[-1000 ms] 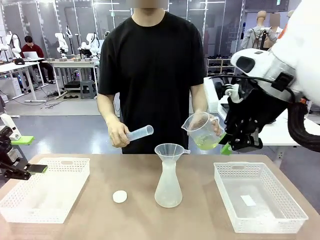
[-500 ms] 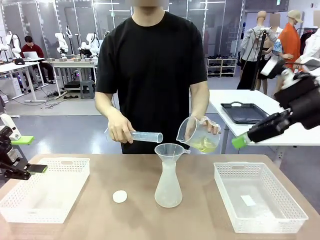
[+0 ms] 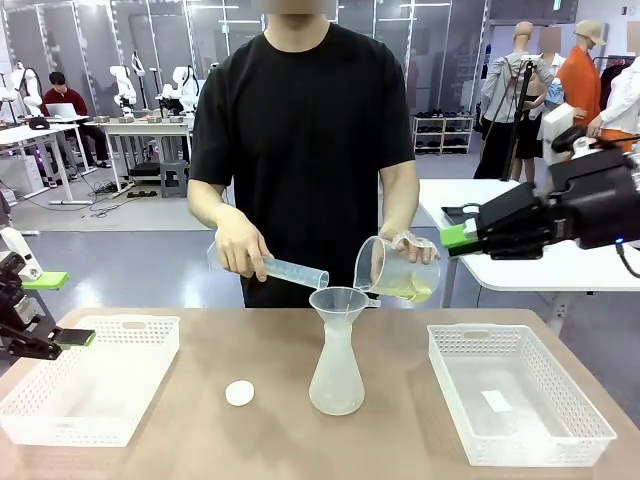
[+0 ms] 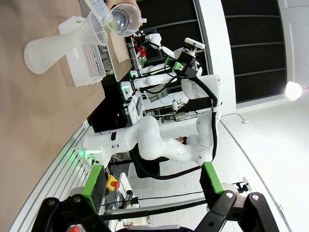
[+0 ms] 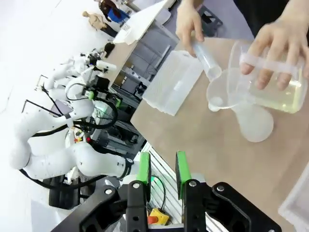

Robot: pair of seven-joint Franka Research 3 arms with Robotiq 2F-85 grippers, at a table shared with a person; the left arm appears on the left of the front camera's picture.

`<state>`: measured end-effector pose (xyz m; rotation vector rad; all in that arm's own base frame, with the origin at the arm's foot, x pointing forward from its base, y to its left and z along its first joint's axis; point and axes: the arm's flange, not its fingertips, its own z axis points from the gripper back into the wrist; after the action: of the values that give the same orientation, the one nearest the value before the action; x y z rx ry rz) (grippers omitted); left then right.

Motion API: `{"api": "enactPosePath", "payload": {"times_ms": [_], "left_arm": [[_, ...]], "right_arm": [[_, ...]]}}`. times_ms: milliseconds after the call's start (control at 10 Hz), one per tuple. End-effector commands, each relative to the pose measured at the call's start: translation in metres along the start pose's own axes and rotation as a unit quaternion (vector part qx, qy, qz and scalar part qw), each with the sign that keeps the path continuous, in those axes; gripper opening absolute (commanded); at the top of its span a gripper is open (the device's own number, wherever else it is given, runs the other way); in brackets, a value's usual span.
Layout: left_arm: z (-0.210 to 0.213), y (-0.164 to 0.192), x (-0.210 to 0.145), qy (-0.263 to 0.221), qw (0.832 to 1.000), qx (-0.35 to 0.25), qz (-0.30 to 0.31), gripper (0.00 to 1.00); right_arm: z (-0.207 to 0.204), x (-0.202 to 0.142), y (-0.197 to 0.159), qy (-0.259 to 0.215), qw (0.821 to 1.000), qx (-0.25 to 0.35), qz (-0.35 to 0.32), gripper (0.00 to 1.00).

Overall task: Prepare the solutions needed for the experiment.
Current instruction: Once the solution is in the Big flask , pick up the Plastic Funnel and place it back into the right Organizing basket.

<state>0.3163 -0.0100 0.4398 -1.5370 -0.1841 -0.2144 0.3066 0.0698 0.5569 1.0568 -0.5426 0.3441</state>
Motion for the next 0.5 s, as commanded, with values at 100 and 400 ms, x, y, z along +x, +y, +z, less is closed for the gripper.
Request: {"api": "enactPosePath", "payload": {"times_ms": [100,400], "left_arm": [[-0.0004,-0.0024,-0.0003,0.000,1.000,-0.003,-0.003,1.00],[-0.0004,-0.0024,-0.0003,0.000,1.000,-0.003,-0.003,1.00]], "right_arm": [[0.0125,0.0013,0.0049,-0.011,1.000,0.008,0.012,0.29],[0.0125,0.0013,0.0049,-0.011,1.000,0.008,0.012,0.29]]}}
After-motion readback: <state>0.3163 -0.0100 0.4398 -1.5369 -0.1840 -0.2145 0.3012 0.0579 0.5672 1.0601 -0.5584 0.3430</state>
